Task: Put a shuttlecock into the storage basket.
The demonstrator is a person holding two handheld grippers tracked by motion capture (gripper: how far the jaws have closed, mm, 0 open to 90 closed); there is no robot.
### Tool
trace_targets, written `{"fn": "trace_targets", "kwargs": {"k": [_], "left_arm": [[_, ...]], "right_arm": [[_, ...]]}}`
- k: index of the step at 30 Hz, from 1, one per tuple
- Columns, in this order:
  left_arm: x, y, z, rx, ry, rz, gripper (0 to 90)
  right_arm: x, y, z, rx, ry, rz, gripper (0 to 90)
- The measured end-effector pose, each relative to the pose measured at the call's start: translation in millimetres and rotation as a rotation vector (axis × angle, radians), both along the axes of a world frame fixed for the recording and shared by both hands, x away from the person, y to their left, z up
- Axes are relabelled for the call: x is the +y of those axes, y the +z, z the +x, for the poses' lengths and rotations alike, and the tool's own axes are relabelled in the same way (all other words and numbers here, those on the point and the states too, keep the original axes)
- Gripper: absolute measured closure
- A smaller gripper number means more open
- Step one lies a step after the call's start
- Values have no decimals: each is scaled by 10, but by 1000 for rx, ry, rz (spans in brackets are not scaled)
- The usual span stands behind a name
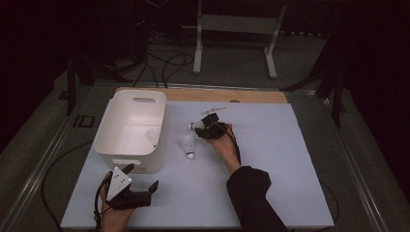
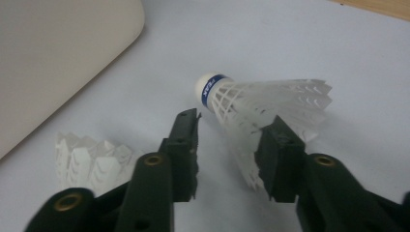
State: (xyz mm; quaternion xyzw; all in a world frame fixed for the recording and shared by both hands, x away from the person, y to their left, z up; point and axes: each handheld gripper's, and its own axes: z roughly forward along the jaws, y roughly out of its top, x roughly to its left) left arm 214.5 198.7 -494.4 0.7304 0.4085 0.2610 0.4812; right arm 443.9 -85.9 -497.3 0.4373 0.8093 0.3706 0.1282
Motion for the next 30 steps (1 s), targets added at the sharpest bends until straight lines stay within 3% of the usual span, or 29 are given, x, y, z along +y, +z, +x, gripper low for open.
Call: {"fn": "trace_targets", "kwargs": {"k": [6,14,30], "left_arm": [[3,1,0,-1,-1,2,1],[0,0,0,0,-1,0,1],[-2,-2,0,0,-1,2,1]], "right_arm": [[12,-18,17,2,-6,-1,757],[52,-5,-10,-14,34,1,889],[98,86,-89,-77,64,-41,894]]}}
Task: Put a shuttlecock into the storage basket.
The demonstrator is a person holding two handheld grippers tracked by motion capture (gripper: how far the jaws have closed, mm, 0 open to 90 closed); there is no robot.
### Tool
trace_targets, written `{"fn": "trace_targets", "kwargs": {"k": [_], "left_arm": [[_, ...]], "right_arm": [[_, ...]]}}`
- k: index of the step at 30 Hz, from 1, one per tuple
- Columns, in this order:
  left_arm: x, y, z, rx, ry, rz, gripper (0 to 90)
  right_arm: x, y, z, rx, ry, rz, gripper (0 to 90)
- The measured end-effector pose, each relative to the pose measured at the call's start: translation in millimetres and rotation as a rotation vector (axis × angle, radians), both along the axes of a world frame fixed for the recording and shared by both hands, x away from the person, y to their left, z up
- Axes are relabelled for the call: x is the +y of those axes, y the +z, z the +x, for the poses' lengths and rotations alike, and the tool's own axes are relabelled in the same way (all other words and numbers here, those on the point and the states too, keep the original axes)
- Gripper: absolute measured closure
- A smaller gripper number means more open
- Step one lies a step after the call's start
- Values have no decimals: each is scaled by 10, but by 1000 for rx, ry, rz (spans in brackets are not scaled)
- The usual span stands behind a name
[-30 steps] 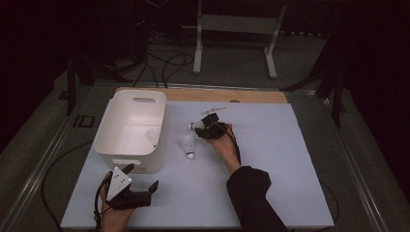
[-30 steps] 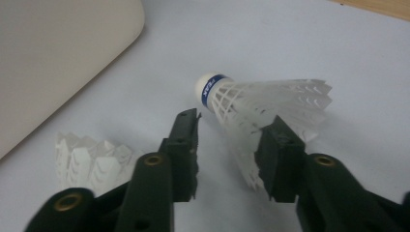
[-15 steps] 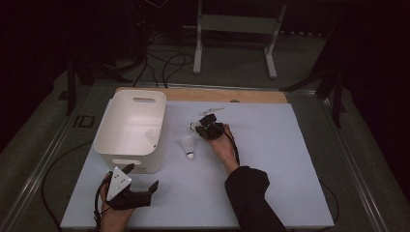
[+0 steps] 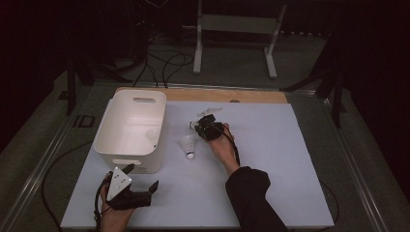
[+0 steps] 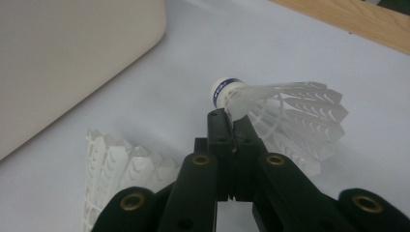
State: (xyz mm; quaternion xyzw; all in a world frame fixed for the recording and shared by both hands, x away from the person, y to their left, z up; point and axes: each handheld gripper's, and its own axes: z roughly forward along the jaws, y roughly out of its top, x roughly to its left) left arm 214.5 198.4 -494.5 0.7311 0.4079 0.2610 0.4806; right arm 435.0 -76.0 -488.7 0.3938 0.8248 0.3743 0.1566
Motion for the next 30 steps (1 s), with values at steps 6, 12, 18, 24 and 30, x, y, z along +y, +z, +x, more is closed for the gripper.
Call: {"fn": "trace_targets", "kwargs": {"k": [6,12,18,24,30], "left_arm": [[0,0,1,0,0,0,1],[4,3,0,-2,1,-2,1],[8,6,-3,-3,1,-3,1],[6,5,-3,-4,2,-2,1],[7,7,-4,-5,1,-2,1]], "right_arm": [[-11,48,-26,-12,1,0,894],[-10,88,-49,-28,6,-1,894],[-4,114,-75,-35,10,-2,895],[-3,142,-96,-43,17,0,895],[-5,163,-110,-49,18,-1,895]]}}
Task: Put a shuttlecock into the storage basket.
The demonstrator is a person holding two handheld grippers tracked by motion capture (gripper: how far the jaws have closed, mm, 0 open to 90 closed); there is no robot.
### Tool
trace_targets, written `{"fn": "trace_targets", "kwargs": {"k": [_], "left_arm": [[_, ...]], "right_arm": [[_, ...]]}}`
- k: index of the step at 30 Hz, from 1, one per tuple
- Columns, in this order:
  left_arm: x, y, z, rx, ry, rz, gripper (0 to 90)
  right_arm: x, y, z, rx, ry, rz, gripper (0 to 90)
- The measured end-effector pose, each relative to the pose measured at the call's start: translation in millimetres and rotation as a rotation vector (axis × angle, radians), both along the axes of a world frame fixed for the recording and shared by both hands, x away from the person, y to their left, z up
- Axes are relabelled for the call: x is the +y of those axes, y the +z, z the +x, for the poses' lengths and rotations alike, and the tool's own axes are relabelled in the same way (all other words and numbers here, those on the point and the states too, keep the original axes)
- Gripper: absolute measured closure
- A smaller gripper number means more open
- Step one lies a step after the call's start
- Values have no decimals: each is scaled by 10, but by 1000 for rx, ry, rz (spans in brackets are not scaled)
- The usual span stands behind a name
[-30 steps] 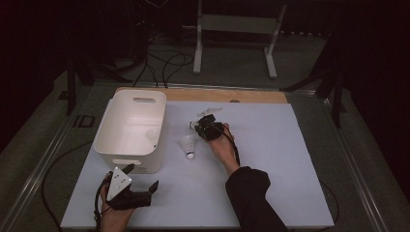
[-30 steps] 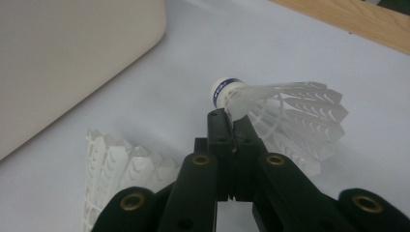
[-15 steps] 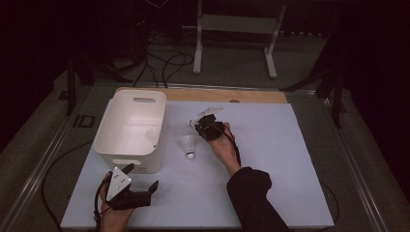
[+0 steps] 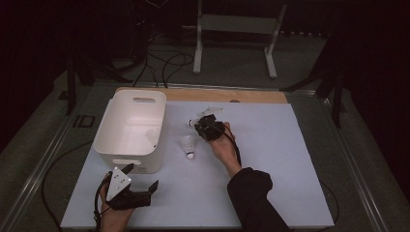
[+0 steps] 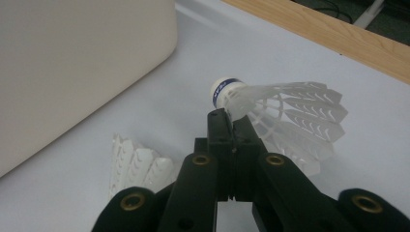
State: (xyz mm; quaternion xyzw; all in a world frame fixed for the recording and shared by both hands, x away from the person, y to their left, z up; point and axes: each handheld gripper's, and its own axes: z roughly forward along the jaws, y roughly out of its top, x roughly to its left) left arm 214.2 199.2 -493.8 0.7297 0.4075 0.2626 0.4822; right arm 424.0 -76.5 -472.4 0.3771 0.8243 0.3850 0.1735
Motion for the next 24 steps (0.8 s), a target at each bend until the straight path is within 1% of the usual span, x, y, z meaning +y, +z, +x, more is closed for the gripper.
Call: {"fn": "trace_targets", "kwargs": {"k": [24], "left_arm": [[9,6,-2,-6,2,-5,1]], "right_arm": [[2,70,-70,-16,10,9,895]]}}
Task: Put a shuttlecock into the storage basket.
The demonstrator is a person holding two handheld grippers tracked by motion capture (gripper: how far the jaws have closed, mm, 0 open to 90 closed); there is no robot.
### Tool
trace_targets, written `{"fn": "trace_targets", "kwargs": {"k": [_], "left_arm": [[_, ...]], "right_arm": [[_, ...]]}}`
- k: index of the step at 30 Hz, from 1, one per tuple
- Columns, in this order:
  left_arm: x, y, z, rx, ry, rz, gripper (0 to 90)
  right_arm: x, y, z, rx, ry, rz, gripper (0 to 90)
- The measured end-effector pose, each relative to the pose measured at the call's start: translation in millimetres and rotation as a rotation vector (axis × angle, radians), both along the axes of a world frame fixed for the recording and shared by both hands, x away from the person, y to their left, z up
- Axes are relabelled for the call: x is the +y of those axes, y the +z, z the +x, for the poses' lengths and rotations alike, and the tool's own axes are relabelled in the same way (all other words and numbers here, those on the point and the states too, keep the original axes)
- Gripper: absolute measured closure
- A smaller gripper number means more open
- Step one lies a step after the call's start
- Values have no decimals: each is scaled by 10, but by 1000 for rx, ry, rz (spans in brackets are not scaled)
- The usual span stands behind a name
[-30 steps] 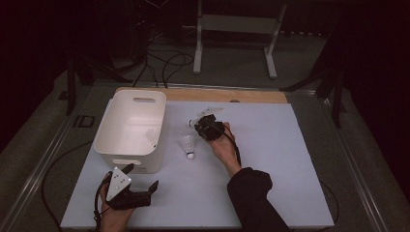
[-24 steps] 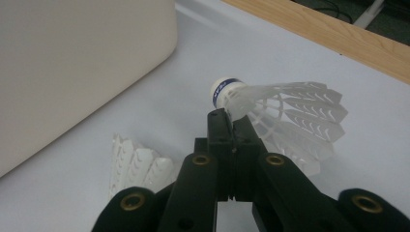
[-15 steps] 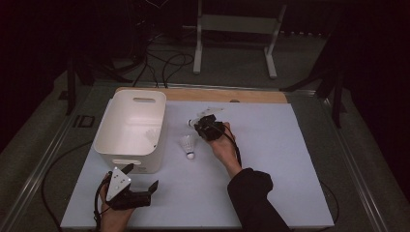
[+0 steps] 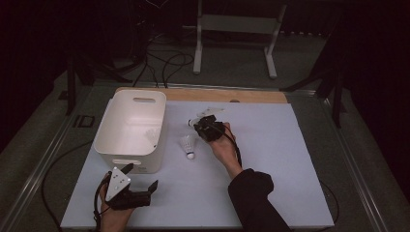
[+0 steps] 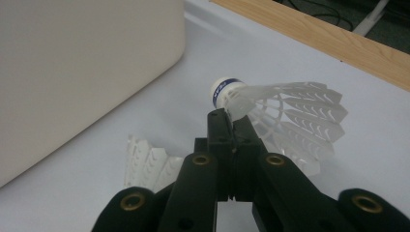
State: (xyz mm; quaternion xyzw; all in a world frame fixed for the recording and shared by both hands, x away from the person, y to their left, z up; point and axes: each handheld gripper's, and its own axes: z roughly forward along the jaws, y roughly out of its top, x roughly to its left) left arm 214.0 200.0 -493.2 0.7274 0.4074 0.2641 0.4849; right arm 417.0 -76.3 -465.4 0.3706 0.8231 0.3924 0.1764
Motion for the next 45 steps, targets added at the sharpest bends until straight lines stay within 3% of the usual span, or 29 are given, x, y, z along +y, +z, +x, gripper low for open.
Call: {"fn": "trace_targets", "kwargs": {"k": [45], "left_arm": [[11,3,3,-3,2,-3,1]], "right_arm": [[-19,153,-98,-23,6,43,895]]}}
